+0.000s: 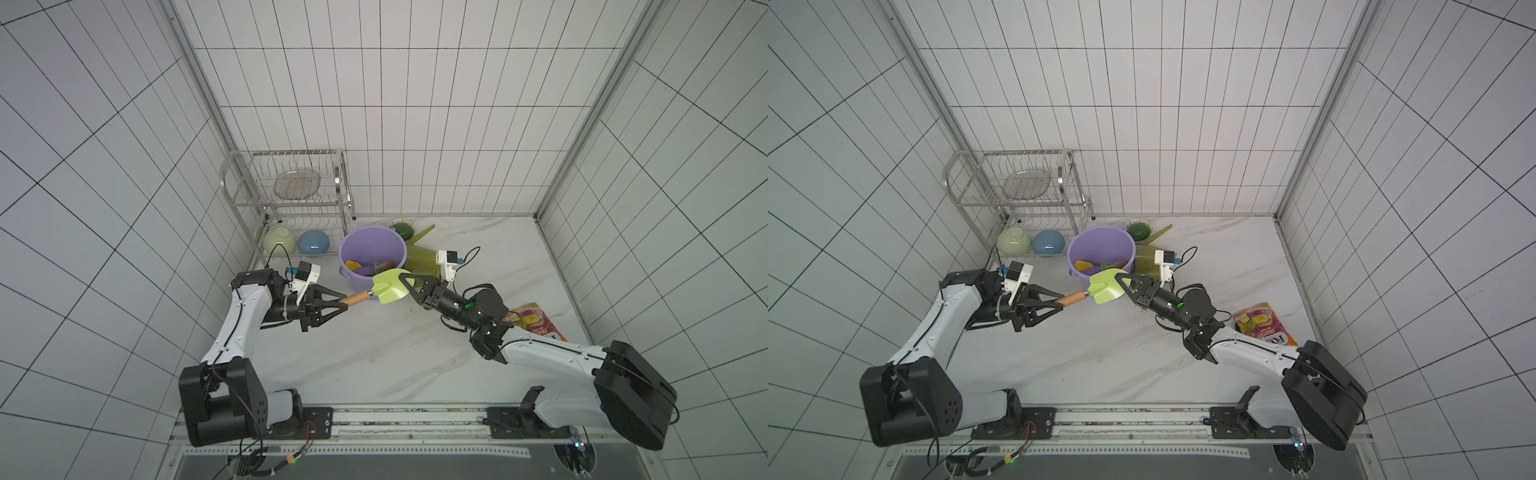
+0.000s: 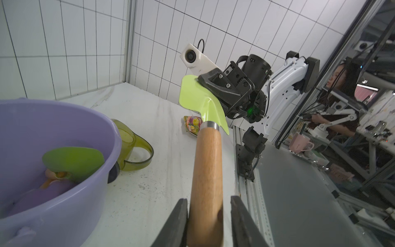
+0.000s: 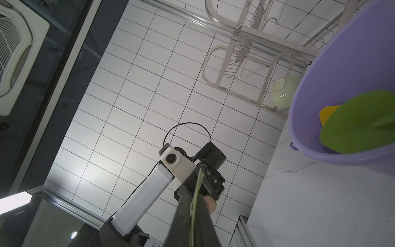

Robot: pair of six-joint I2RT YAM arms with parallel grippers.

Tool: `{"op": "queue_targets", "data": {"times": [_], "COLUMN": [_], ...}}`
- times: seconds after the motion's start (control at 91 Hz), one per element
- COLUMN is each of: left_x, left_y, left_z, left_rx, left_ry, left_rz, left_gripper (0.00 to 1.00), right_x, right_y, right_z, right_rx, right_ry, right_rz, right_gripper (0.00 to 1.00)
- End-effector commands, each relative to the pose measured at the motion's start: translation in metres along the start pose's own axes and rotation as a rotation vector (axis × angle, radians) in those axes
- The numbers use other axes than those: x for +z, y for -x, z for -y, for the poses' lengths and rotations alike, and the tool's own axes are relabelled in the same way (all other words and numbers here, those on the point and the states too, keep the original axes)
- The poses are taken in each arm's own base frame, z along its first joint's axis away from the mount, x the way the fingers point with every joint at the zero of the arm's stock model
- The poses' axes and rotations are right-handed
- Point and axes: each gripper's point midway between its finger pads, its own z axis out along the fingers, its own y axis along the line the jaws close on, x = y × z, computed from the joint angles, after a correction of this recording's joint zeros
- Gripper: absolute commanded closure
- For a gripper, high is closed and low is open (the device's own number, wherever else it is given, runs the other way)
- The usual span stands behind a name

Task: Organize the gardening tools
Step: Pick up the gardening tool from the center of the board, then place the gardening tool in the container.

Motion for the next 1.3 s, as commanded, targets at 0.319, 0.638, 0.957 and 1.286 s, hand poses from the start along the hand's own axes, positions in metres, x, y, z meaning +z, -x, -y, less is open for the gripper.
{"op": "queue_targets", "data": {"times": [0.319, 0.638, 0.957, 1.286], "left_x": [-0.005, -0.008, -0.011, -0.019], "left_y": [-0.003, -0.008, -0.018, -0.028], "left_z": [0.021, 0.017, 0.007, -0.024], "left_rx": [0.015, -0.016, 0.006, -0.025], "left_ry": [0.018, 0.035, 0.123, 0.322], "left_rz": [-0.044, -0.087, -0.158, -0.185], "left_gripper": [0.23, 0.14, 0.06, 0.04], "right_x": [0.003, 0.024, 0.067, 0.116], "right_y": [0.021, 0.044, 0.086, 0.097], "right_z": [-0.037, -0.046, -0.025, 0.028], "right_rx": [-0.292, -0.645, -0.947, -1.056], "right_ry": [-0.167, -0.38, -0.533, -0.566], "right_rz": [-0.116, -0.296, -0.379, -0.45], "right_gripper": [1.0, 1.0, 1.0, 1.0]}}
